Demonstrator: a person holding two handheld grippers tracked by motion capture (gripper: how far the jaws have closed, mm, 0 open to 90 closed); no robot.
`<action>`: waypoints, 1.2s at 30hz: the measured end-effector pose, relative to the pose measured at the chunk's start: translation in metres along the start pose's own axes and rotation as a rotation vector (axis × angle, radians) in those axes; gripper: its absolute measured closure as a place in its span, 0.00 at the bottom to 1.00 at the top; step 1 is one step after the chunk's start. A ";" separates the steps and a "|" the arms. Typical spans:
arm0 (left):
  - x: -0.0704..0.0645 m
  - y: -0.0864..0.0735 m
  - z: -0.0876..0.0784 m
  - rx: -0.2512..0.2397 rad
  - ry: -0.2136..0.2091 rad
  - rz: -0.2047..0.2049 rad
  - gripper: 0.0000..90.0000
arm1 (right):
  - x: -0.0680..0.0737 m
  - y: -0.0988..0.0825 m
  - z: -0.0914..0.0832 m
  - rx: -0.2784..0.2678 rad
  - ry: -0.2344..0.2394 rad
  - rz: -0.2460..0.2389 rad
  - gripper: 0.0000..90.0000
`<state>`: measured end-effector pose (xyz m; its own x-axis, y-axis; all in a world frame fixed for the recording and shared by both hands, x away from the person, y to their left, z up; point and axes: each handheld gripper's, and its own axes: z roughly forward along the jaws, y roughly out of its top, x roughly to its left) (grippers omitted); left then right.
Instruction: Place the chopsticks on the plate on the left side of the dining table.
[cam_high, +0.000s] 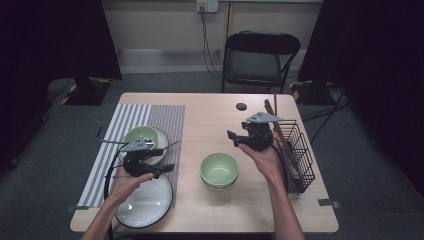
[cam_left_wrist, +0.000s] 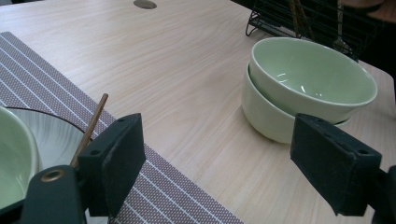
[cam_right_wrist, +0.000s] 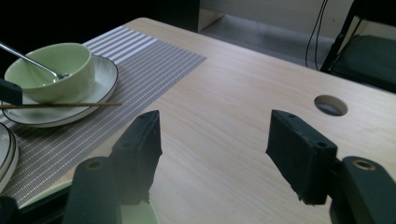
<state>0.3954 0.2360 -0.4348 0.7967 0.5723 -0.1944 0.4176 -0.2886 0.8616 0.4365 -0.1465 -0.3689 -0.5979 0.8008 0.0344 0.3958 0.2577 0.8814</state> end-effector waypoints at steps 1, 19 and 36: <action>0.000 0.000 0.000 0.001 0.002 -0.001 0.20 | -0.003 0.003 -0.004 -0.008 0.007 0.009 0.41; 0.002 -0.001 -0.005 -0.015 0.009 0.004 0.27 | -0.041 0.021 -0.041 -0.080 0.051 0.013 0.55; 0.008 -0.001 -0.009 -0.023 0.027 -0.008 0.29 | -0.087 0.012 -0.065 -0.095 -0.050 0.091 0.66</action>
<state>0.3975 0.2484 -0.4331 0.7808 0.5954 -0.1892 0.4138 -0.2659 0.8707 0.4487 -0.2483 -0.3305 -0.5260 0.8452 0.0949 0.3780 0.1324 0.9163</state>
